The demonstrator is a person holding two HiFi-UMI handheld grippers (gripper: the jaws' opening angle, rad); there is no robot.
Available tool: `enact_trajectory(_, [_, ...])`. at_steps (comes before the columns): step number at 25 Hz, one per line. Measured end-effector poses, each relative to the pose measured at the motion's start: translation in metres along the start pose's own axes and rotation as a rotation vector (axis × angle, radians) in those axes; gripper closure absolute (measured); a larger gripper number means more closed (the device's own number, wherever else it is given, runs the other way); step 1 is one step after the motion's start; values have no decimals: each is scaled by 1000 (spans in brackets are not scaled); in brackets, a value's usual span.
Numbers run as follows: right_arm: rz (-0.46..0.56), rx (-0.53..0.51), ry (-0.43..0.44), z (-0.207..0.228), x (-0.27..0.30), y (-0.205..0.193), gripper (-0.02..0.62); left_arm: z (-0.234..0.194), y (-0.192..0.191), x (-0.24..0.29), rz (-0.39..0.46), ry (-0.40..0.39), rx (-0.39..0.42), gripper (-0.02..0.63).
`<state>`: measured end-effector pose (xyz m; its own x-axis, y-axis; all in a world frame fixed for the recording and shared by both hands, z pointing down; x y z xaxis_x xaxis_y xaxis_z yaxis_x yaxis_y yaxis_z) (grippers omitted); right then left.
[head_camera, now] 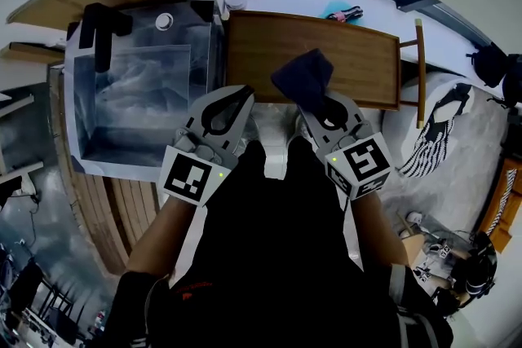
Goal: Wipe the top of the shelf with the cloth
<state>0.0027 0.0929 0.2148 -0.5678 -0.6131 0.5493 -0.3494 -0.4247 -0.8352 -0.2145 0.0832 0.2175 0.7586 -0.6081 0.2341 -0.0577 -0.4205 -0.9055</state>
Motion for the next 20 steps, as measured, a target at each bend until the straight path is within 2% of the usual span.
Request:
enact_trajectory(13, [-4, -41, 72, 47, 24, -16, 540, -2, -11, 38, -1, 101, -12, 580])
enact_trajectory(20, [-41, -67, 153, 84, 53, -38, 540, 7, -22, 58, -6, 208, -30, 580])
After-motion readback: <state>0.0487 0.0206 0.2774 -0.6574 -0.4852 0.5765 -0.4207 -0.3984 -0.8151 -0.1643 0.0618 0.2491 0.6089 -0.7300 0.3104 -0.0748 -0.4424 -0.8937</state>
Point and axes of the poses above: the fingertips, and each gripper's own axes: x forward along the fingers, z to its right, y out of its top, the point moved 10 cm from there along -x, backward along the fingers, and after that the axes turned 9 degrees about -x, right-handed, at the moved point
